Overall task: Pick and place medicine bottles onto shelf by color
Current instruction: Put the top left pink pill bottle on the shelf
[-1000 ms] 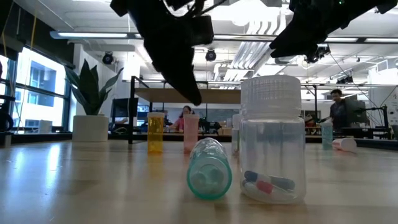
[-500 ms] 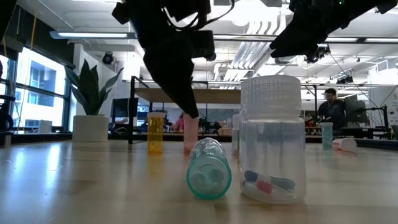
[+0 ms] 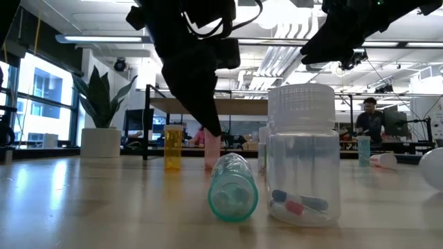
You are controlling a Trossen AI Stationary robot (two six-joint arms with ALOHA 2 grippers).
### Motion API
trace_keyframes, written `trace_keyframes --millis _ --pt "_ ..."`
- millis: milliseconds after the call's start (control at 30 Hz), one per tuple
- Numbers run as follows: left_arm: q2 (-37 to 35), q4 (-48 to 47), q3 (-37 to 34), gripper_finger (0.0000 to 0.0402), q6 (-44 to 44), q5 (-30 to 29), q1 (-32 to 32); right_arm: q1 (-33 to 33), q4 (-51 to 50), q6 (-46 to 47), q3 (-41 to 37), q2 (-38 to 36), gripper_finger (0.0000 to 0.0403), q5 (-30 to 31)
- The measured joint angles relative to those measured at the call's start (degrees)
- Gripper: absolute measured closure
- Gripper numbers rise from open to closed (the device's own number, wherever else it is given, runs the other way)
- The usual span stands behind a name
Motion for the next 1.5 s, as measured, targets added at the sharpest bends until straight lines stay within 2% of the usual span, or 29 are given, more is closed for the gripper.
trace_keyframes --millis 367,567,1000,1233,1500 --pt "0.00 -0.40 0.00 0.0264 0.05 0.68 -0.02 0.00 0.00 -0.08 0.00 0.00 0.0214 0.00" --pt "0.00 -0.37 0.00 0.0289 0.42 0.72 -0.04 0.01 0.00 -0.08 0.00 0.00 0.0214 0.00" --pt "-1.48 -2.31 1.11 0.0288 1.72 4.09 0.63 0.00 0.00 -0.10 0.00 0.00 0.0214 0.00" --pt "-4.68 -11.82 9.48 0.0288 5.97 3.36 3.80 0.00 -0.50 -0.10 0.00 -0.02 0.0214 0.00" --pt "-9.46 -20.11 18.08 0.0288 9.07 1.35 10.33 0.02 -0.79 -0.56 0.00 0.00 0.0214 0.00"
